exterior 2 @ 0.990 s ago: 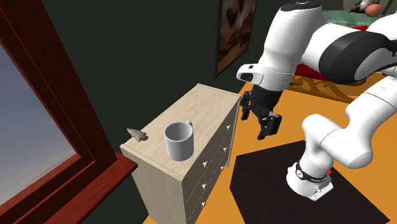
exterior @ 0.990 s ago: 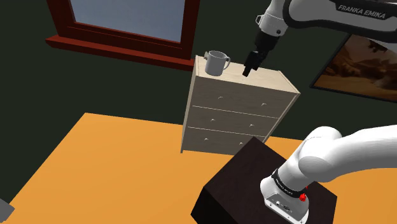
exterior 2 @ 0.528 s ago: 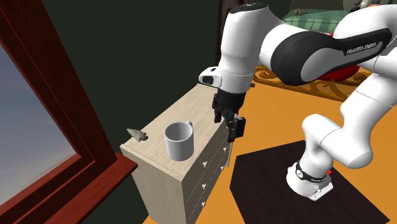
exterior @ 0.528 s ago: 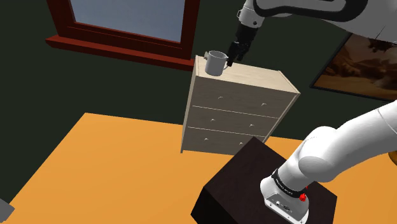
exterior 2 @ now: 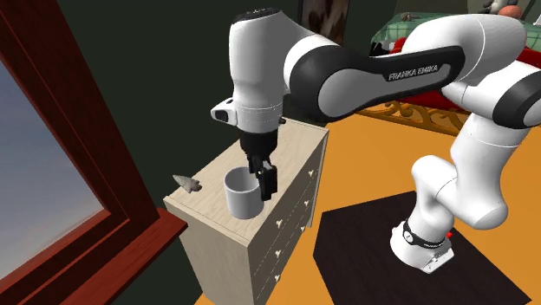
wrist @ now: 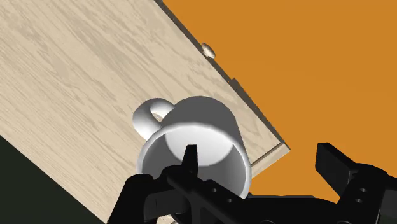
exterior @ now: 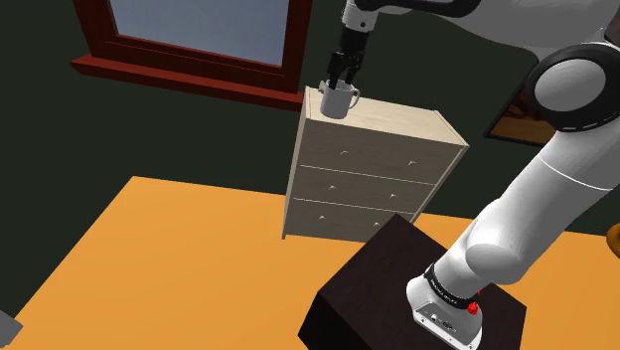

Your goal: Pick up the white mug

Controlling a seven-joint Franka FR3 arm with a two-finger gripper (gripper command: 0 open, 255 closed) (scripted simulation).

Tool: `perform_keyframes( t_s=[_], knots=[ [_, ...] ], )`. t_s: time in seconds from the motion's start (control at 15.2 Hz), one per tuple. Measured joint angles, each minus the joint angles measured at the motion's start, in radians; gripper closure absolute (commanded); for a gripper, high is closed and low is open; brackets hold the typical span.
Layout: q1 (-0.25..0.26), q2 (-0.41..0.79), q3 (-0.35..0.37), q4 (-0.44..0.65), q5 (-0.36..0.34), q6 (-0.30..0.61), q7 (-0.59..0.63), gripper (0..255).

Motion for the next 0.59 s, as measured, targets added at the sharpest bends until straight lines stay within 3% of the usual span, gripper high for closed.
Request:
perform_keyframes(
  t_s=[0.13, 0.59],
  knots=[
    [-0.003, 0.058, -0.002, 0.061, 0.01, -0.01, -0.005, 0],
    [-0.003, 0.071, -0.002, -0.007, 0.013, 0.069, -0.007, 0]
  ],
)
